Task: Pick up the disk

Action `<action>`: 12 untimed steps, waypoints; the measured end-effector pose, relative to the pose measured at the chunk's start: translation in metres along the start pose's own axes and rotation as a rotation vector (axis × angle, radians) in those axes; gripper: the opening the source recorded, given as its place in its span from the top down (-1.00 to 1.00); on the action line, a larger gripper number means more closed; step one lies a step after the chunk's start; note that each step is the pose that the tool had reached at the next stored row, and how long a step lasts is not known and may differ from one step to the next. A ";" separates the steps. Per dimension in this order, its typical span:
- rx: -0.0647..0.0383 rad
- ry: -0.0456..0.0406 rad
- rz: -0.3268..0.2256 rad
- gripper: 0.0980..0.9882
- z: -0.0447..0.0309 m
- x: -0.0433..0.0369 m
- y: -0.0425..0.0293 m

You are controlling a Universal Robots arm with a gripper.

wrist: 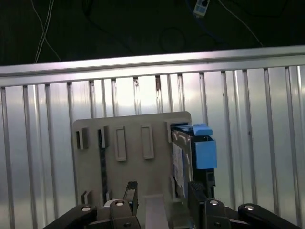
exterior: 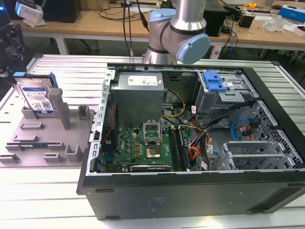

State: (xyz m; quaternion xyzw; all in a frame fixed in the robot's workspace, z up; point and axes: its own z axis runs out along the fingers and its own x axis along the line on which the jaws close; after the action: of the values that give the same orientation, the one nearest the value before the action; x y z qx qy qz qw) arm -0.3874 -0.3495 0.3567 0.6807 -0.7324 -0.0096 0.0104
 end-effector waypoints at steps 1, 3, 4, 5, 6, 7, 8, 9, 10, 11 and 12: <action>0.000 0.0001 0.000 0.00 0.0001 -0.0055 0.0005; 0.000 0.0003 0.000 0.00 0.0000 -0.0227 0.0021; 0.000 0.0008 0.000 0.00 0.0000 -0.0315 0.0030; 0.000 0.0041 0.000 0.00 0.0002 -0.0342 0.0049; 0.001 0.0102 -0.001 0.00 0.0009 -0.0350 0.0097; 0.001 0.0145 -0.004 0.00 0.0019 -0.0347 0.0138; 0.001 0.0151 -0.008 0.00 0.0024 -0.0346 0.0146; 0.001 0.0158 -0.016 0.00 0.0035 -0.0345 0.0155; 0.001 0.0162 -0.023 0.00 0.0043 -0.0345 0.0159; 0.002 0.0168 -0.036 0.00 0.0056 -0.0344 0.0164; 0.002 0.0171 -0.046 0.00 0.0067 -0.0345 0.0166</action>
State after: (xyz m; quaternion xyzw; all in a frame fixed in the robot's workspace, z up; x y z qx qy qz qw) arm -0.4017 -0.3139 0.3504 0.6975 -0.7164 -0.0034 0.0159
